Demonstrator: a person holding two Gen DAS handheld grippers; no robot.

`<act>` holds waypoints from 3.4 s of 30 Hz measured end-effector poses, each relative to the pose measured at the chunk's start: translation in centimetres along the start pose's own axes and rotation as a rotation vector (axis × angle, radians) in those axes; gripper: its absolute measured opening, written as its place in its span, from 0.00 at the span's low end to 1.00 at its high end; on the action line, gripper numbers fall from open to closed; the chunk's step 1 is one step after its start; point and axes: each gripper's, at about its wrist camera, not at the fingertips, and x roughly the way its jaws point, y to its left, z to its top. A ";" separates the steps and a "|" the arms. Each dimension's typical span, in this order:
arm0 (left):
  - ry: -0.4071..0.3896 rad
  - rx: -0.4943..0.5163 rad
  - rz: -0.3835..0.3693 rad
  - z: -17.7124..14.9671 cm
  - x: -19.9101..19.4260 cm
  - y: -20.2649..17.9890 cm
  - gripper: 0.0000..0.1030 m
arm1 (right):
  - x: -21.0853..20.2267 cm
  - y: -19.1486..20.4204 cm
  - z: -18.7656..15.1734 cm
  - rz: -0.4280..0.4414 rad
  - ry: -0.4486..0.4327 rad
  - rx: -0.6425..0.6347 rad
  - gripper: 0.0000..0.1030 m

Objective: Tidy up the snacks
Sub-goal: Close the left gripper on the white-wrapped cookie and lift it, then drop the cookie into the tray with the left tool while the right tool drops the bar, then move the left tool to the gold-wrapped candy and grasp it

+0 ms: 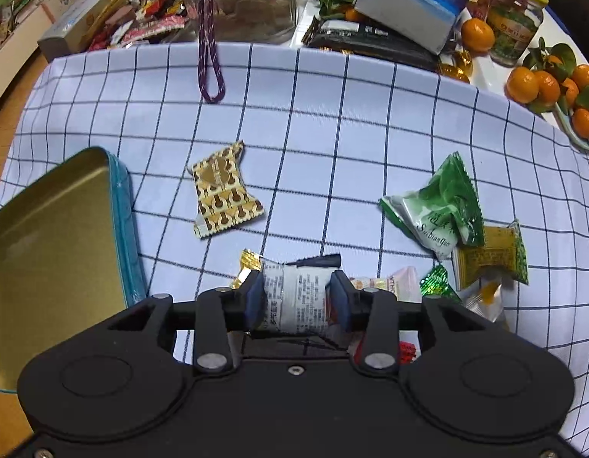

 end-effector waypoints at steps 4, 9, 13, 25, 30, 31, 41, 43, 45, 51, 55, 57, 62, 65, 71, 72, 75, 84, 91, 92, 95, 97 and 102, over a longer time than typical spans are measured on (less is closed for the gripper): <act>-0.016 0.015 0.004 -0.6 0.0 -0.2 0.45 | -0.4 -0.6 0.3 0.003 -0.006 0.017 0.21; -0.039 -0.018 -0.031 -0.8 -1.2 0.1 0.42 | -1.0 -1.1 0.7 0.009 -0.023 0.032 0.21; -0.069 -0.037 -0.008 -0.5 -3.3 0.4 0.41 | -1.4 -1.4 1.0 0.024 -0.032 0.046 0.21; -0.148 -0.152 0.047 1.8 -10.1 8.0 0.42 | -0.7 -0.6 1.4 -0.014 -0.061 0.053 0.21; -0.130 -0.282 0.096 1.9 -9.0 15.2 0.42 | 1.7 1.8 -0.2 -0.058 -0.020 -0.037 0.21; -0.126 -0.300 0.120 1.9 -8.7 16.5 0.42 | 2.3 2.4 -0.6 -0.065 -0.010 -0.053 0.21; -0.072 -0.424 0.205 1.2 -7.1 26.0 0.42 | 9.0 11.9 -7.5 0.035 0.126 -0.287 0.21; -0.054 -0.407 0.192 1.1 -6.5 26.5 0.42 | 10.0 13.5 -9.0 0.081 0.166 -0.323 0.21; -0.048 -0.401 0.170 0.8 -6.3 26.9 0.42 | 10.8 14.8 -10.4 0.114 0.199 -0.364 0.21; -0.038 -0.397 0.146 0.7 -6.0 28.0 0.42 | 12.9 17.3 -13.5 0.129 0.249 -0.499 0.21; -0.041 -0.393 0.134 0.4 -6.0 28.3 0.42 | 13.8 18.1 -14.8 0.146 0.270 -0.524 0.22; -0.053 -0.383 0.138 0.4 -6.2 28.3 0.43 | 13.8 18.3 -15.1 0.165 0.273 -0.532 0.24; -0.090 -0.358 0.157 0.4 -6.7 28.1 0.43 | 13.4 18.8 -15.4 0.196 0.264 -0.546 0.25; -0.104 -0.344 0.157 0.3 -6.9 27.9 0.43 | 13.0 19.0 -15.3 0.193 0.247 -0.570 0.25; -0.120 -0.310 0.166 0.3 -7.2 27.0 0.43 | 12.8 18.8 -14.6 0.184 0.233 -0.554 0.25; -0.124 -0.303 0.167 0.4 -7.3 26.8 0.43 | 12.8 18.7 -14.5 0.181 0.230 -0.552 0.25; -0.131 -0.283 0.174 0.5 -7.4 26.1 0.43 | 12.5 18.5 -14.1 0.174 0.223 -0.543 0.25; -0.127 -0.230 0.131 1.4 -7.3 23.0 0.43 | 11.4 16.7 -12.3 0.134 0.191 -0.502 0.25; -0.103 -0.187 0.035 2.8 -6.7 19.0 0.43 | 9.7 13.9 -9.5 0.076 0.149 -0.446 0.25; -0.097 -0.177 0.020 3.0 -6.5 18.1 0.43 | 9.4 13.3 -9.0 0.060 0.142 -0.439 0.25; -0.073 -0.135 -0.028 3.5 -6.0 15.6 0.43 | 8.6 11.0 -7.1 0.015 0.123 -0.396 0.25; -0.064 -0.106 -0.046 3.7 -5.6 14.0 0.43 | 8.2 9.1 -5.9 -0.019 0.112 -0.361 0.25; -0.016 -0.034 -0.091 3.8 -4.3 9.8 0.43 | 6.9 3.4 -3.5 -0.136 0.099 -0.273 0.26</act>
